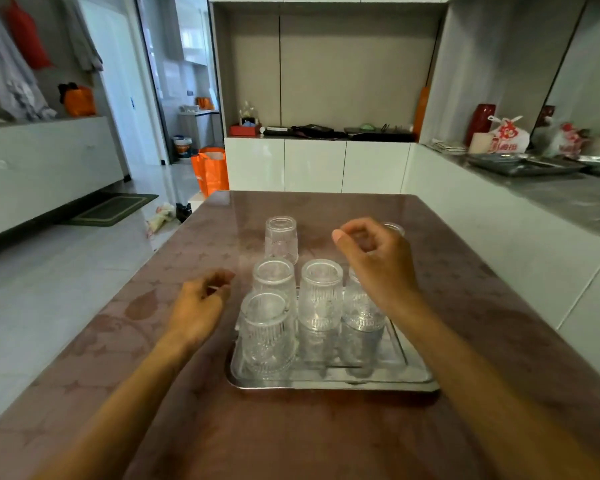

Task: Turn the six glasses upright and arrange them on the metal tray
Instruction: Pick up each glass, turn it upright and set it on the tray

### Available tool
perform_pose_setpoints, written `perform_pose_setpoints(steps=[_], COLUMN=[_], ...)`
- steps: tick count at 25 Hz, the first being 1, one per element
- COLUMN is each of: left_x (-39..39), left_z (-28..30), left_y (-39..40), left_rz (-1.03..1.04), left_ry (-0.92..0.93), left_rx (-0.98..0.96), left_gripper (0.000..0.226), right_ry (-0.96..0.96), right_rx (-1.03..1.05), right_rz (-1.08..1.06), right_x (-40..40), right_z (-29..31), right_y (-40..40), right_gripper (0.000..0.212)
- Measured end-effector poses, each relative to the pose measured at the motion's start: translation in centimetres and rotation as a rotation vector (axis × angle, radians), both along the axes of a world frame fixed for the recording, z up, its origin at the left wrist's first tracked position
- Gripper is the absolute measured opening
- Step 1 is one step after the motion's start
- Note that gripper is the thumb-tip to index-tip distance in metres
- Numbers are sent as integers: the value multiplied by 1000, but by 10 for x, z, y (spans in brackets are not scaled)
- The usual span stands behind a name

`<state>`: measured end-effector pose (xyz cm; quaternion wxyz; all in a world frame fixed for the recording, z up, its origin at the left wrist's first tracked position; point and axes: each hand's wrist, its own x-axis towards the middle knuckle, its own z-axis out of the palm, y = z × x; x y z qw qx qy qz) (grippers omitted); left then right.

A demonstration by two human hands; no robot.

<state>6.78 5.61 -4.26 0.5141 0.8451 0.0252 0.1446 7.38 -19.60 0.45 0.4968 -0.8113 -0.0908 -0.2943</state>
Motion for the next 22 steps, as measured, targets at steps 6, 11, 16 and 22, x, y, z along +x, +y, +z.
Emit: perform_pose_setpoints(steps=[6,11,16,22], left_x=[29,26,19,8], left_z=[32,23,19,17], left_y=[-32,-25,-24,-26], left_rz=[-171,-186,-176,-185], left_ry=[-58,-74,-22,8], left_rx=[115,-2,-144,-294], left_gripper=[22,20,22,23], right_ry=[396,359,316,83], right_rx=[-64,-4,70,768], right_rz=[-305,-182,-284,-205], right_x=[98,132,131,67], right_z=[-33,-61,-66,-28], right_y=[-94,-96,-114,-111], right_gripper=[61,62,53,41])
